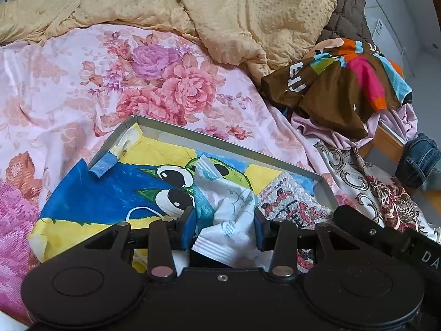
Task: Organize soft objects
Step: 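Open both tools to drop the pouch and keychain into the tray, then withdraw both tools from the tray away from the pile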
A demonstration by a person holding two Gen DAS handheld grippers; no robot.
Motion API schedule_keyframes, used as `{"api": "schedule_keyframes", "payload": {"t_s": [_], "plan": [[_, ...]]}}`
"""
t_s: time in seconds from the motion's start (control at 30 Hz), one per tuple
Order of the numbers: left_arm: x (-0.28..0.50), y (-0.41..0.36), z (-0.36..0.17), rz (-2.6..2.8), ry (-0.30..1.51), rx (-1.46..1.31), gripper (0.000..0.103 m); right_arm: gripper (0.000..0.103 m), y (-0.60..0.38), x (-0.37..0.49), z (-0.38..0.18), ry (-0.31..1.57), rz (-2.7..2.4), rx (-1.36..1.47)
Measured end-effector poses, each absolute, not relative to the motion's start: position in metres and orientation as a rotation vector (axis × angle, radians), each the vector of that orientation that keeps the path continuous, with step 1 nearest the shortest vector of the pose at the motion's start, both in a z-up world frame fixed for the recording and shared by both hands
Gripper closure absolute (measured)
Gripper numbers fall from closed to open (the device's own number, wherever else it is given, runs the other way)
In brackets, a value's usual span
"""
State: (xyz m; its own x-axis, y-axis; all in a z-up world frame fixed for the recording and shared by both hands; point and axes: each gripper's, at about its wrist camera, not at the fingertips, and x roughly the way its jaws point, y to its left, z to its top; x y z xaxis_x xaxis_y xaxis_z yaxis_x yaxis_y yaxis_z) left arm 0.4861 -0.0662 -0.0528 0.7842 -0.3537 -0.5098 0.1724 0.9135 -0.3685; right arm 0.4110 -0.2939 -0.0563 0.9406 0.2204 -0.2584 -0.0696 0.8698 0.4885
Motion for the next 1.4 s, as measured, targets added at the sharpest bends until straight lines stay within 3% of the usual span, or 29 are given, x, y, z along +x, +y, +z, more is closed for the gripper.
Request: {"api": "schedule_keyframes", "payload": {"t_s": [0.2, 0.3, 0.63, 0.77, 1.4], "plan": [[0.481, -0.065, -0.048, -0.288, 0.609, -0.306, 0.055, 0.067, -0.291, 0.406, -0.053, 0.318, 0.135, 0.452], [0.478, -0.063, -0.046, -0.269, 0.608, -0.314, 0.044, 0.057, -0.289, 0.403, -0.049, 0.317, 0.125, 0.425], [0.46, -0.058, -0.033, -0.256, 0.596, -0.308, 0.033, 0.043, -0.292, 0.384, -0.031, 0.314, 0.095, 0.399], [0.445, -0.053, -0.023, -0.249, 0.562, -0.324, 0.022, 0.033, -0.293, 0.37, -0.02, 0.302, 0.103, 0.399], [0.332, -0.012, 0.034, -0.208, 0.415, -0.318, 0.003, 0.011, -0.268, 0.272, 0.023, 0.246, 0.131, 0.282]]}}
